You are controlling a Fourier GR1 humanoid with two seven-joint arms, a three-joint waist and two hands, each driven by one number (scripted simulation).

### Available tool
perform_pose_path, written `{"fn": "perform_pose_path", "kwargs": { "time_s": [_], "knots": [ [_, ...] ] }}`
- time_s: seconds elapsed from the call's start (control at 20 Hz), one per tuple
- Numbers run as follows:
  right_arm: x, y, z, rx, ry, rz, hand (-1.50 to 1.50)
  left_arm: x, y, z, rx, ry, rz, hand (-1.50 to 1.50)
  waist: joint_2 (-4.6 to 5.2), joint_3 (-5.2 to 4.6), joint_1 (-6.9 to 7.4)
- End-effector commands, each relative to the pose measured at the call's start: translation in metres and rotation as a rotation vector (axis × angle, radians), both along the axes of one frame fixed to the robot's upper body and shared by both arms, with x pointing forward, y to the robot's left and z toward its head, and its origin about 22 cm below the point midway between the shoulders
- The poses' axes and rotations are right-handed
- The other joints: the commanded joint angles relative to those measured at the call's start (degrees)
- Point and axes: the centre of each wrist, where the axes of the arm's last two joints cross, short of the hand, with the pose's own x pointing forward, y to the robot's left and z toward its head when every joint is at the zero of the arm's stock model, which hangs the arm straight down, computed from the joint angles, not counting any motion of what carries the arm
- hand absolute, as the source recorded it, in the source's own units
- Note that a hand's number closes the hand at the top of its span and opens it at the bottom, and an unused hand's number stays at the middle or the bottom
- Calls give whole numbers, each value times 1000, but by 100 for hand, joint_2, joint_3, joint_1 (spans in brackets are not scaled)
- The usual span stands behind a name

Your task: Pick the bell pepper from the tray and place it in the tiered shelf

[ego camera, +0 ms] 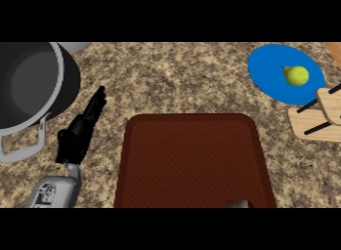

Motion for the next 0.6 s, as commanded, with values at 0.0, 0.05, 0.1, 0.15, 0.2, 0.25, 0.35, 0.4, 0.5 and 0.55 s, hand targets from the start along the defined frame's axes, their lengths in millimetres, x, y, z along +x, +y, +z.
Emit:
{"fn": "perform_pose_path", "kwargs": {
  "time_s": [0.0,0.05,0.1,0.15,0.2,0.25,0.35,0.4,0.5,0.55],
  "knots": [
    [-45,-27,28,93,-32,-49,-150,7,0,-2,4,5,14,0,0,1,-72],
    [-50,-35,27,100,-16,-67,-150,6,-1,5,2,5,19,0,3,3,-21],
    [-60,-48,19,128,-7,-98,-150,-2,16,-1,0,19,14,0,2,4,-20],
    [-71,-54,34,154,22,-70,-150,12,-4,10,3,11,14,0,2,5,-74],
    [-80,-55,34,196,89,-80,-150,-7,12,-2,15,12,39,0,-21,2,-77],
    [-90,-64,25,202,153,-88,-150,-3,19,2,-6,6,42,0,-22,5,-134],
    [-115,-78,11,196,184,-63,-150,-11,15,-19,5,-8,40,0,-25,7,-241],
    [-129,-85,15,174,194,-53,-150,-2,17,-8,6,11,56,0,-24,11,-253],
    [-147,-99,11,197,215,-65,-150,-3,22,-11,-6,10,36,0,-10,10,-179],
    [-158,-102,-6,194,253,-48,-150,-4,10,-10,-5,2,48,0,-26,11,-235]
  ]
}}
